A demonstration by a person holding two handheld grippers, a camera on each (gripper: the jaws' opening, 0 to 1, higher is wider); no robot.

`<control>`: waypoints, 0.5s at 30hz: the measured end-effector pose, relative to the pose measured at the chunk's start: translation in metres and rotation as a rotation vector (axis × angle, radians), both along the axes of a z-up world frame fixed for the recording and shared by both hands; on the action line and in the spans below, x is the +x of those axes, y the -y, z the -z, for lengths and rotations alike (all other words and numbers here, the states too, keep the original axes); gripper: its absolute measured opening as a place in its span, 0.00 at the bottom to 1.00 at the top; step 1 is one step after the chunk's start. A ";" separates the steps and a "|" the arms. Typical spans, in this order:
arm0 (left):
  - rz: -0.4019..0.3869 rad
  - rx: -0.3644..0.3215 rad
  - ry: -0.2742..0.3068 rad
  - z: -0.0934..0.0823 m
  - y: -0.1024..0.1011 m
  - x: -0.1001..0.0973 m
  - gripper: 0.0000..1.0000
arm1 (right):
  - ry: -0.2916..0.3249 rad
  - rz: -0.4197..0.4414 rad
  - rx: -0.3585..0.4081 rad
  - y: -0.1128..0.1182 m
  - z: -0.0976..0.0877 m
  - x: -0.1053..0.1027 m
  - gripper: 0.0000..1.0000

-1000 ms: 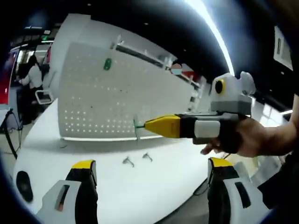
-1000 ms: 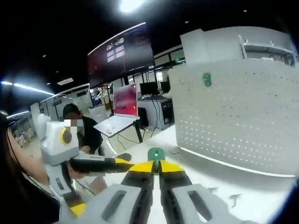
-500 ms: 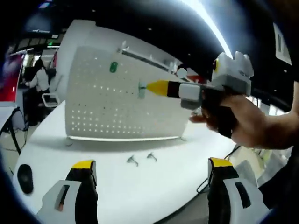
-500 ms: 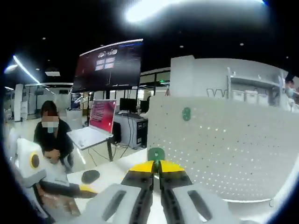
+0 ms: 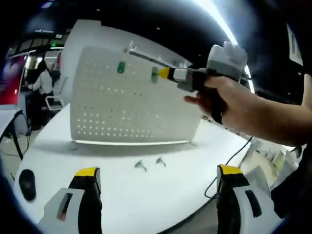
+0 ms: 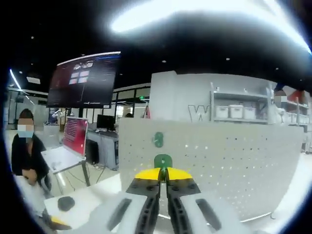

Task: Insert the hook assembly into the mounting plate slot until the hook locks in place.

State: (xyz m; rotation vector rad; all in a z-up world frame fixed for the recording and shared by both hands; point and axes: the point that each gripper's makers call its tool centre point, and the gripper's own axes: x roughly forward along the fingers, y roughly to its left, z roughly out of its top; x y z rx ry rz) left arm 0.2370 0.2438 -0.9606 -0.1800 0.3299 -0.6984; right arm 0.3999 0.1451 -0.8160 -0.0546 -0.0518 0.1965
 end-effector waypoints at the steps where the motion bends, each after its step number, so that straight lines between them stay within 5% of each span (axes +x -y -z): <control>1: -0.008 0.001 0.010 -0.001 -0.002 0.001 1.00 | 0.006 0.012 0.009 0.003 -0.002 0.005 0.00; 15: -0.015 -0.010 -0.019 0.003 -0.003 0.003 1.00 | 0.037 0.076 0.056 0.000 -0.016 0.049 0.00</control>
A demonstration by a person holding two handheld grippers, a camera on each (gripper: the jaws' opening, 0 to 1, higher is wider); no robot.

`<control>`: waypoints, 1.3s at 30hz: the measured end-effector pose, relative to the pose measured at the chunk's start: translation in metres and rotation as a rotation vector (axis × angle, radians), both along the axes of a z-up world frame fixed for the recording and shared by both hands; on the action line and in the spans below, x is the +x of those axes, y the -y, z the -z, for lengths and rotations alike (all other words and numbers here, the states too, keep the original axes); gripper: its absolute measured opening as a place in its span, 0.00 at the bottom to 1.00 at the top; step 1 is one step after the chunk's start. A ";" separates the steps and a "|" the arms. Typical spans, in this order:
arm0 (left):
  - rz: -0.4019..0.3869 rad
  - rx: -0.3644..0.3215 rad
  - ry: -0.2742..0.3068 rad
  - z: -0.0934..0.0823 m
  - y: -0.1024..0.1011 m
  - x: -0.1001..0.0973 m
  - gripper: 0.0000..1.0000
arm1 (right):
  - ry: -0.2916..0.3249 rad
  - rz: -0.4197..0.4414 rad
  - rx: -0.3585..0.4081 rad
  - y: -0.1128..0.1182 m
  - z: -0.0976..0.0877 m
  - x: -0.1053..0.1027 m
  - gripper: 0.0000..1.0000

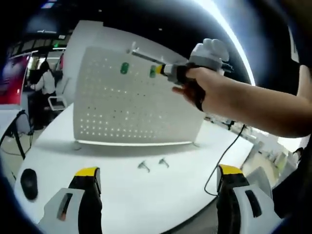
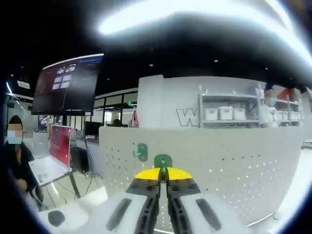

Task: Insert the hook assembly into the mounting plate slot until the hook locks in place.

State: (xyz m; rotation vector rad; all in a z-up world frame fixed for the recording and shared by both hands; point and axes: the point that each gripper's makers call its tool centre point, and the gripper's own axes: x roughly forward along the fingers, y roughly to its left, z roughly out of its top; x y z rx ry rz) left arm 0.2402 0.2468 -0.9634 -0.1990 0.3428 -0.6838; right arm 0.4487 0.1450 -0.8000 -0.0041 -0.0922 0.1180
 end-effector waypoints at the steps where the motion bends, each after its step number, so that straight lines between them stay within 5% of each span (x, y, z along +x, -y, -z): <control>1: 0.000 0.001 0.001 0.000 0.000 0.000 1.00 | 0.002 0.002 0.003 -0.001 -0.001 0.003 0.00; 17: -0.005 0.052 0.008 0.003 0.000 -0.001 1.00 | 0.040 0.073 0.051 -0.009 -0.018 0.045 0.00; 39: -0.078 0.037 -0.018 0.007 -0.015 0.007 1.00 | 0.045 0.131 0.009 -0.009 -0.004 0.068 0.00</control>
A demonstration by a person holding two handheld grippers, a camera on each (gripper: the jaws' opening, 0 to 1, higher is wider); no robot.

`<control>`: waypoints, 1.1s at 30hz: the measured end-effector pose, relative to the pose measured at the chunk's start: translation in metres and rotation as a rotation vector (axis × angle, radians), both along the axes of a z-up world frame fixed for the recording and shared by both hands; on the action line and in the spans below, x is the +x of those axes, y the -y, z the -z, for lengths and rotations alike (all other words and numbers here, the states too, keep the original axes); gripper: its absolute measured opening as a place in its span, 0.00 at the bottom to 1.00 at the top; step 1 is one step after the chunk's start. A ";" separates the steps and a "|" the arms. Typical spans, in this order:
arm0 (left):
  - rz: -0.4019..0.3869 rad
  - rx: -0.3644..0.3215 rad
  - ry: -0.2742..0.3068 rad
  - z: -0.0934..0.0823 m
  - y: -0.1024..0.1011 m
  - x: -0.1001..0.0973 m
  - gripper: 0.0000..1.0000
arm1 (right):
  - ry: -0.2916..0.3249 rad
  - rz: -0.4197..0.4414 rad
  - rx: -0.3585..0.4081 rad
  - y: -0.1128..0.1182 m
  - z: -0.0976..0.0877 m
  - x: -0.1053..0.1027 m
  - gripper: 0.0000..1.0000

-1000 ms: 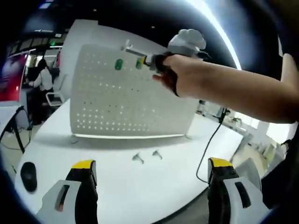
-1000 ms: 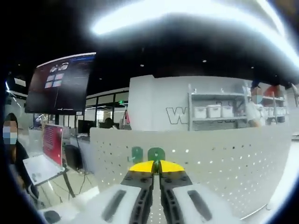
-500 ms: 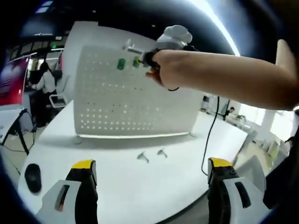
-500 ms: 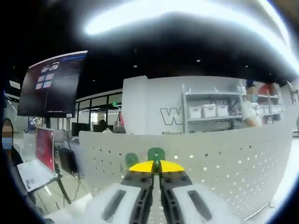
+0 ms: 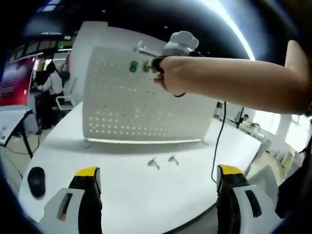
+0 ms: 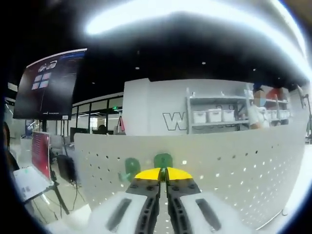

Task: Insert the hook assembly into the mounting plate slot until the hook locks in place.

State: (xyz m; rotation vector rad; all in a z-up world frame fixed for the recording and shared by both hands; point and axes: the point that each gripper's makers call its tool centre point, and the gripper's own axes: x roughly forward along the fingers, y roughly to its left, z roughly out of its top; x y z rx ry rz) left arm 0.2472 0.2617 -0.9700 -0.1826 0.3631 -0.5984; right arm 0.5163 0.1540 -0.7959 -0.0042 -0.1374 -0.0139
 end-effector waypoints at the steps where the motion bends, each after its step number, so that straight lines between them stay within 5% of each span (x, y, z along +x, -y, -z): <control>1: -0.001 -0.001 -0.003 0.000 0.000 0.000 1.00 | 0.000 -0.001 0.013 0.000 0.000 0.000 0.00; 15: -0.013 0.001 -0.002 0.000 -0.001 0.000 1.00 | 0.000 0.027 0.031 0.009 0.005 -0.001 0.00; 17: -0.025 -0.010 0.006 -0.002 -0.003 0.001 1.00 | 0.006 0.032 -0.025 0.008 0.003 0.001 0.00; 33: -0.041 -0.019 0.007 -0.002 -0.006 0.002 1.00 | -0.026 0.030 0.088 0.009 0.010 0.015 0.00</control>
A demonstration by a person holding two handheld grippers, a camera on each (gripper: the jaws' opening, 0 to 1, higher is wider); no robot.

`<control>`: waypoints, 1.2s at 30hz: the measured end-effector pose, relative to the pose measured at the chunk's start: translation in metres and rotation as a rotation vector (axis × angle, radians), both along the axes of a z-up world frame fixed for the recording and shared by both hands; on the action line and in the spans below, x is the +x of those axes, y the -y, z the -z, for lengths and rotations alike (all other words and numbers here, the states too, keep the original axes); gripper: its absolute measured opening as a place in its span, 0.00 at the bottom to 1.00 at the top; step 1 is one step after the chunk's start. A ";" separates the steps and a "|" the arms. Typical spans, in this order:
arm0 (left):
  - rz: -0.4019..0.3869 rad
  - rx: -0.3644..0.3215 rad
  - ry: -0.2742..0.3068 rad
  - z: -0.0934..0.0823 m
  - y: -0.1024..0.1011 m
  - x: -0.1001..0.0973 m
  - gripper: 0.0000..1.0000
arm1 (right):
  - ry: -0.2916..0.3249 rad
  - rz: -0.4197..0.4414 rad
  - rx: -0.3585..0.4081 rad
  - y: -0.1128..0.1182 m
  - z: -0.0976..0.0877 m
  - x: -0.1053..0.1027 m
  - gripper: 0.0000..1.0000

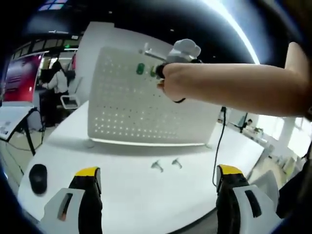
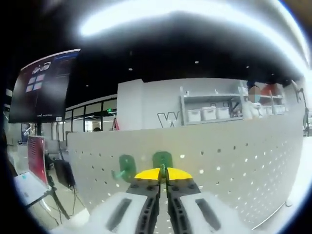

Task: Insert the hook assembly into the mounting plate slot until the hook locks in place.

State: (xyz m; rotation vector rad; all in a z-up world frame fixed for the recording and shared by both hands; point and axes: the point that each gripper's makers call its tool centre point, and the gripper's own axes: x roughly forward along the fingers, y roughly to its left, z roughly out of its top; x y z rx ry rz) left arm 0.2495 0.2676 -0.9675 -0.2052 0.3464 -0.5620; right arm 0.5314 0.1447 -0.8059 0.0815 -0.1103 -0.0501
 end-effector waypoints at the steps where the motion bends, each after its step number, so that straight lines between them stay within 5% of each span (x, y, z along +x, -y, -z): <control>1: -0.001 -0.001 -0.001 0.000 0.000 0.000 1.00 | -0.001 0.000 -0.003 -0.001 -0.001 0.001 0.00; 18: 0.001 -0.006 -0.005 0.000 0.000 0.001 0.98 | -0.091 -0.052 0.052 -0.003 0.000 0.000 0.00; 29: 0.004 -0.014 -0.002 -0.001 0.000 0.000 0.97 | -0.100 -0.022 -0.015 -0.005 0.007 0.000 0.00; 36: 0.009 -0.006 -0.007 0.001 0.000 0.000 0.98 | -0.109 -0.049 0.023 -0.005 0.008 -0.001 0.00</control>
